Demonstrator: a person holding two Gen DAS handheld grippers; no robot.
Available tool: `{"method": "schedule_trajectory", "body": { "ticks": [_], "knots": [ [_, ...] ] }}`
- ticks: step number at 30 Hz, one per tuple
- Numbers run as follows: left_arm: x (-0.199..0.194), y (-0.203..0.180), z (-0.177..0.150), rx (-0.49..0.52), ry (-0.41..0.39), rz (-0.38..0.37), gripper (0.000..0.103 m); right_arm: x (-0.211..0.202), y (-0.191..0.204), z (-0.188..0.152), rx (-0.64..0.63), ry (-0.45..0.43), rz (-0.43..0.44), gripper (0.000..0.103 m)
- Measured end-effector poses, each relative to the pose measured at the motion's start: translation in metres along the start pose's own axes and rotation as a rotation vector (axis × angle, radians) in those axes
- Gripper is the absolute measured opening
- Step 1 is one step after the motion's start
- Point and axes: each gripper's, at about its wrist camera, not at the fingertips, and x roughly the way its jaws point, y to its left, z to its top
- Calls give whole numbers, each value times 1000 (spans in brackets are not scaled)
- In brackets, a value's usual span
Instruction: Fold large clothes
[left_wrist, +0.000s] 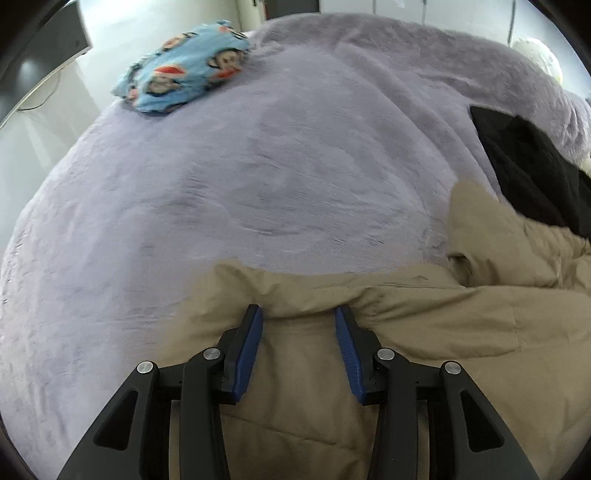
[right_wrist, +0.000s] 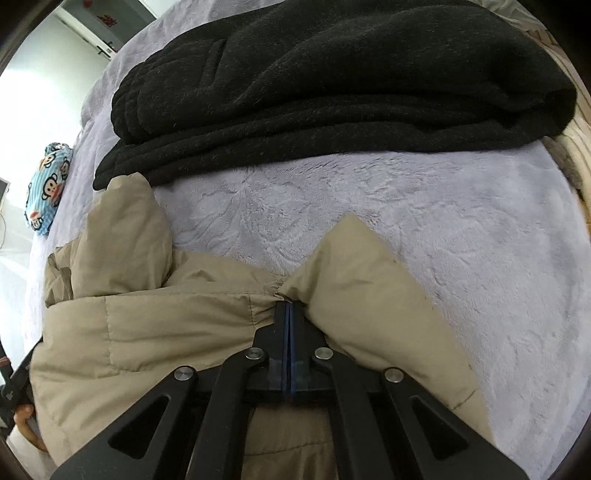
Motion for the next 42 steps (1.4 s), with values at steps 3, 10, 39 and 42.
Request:
{"method": "schedule_trajectory", "body": {
  "ticks": [3, 10, 39, 42],
  "knots": [
    [-26, 25, -7, -15, -55, 47, 45, -22, 2, -7, -33, -30, -44, 4],
    [-13, 71, -39, -82, 22, 108, 56, -65, -19, -54, -40, -96, -107, 4],
    [-105, 108, -189, -338, 222, -204, 92, -124, -28, -193, 197, 42, 42, 60],
    [-104, 100, -200, -353, 243, -287, 92, -121, -26, -211, 230, 67, 85, 71]
  ]
}}
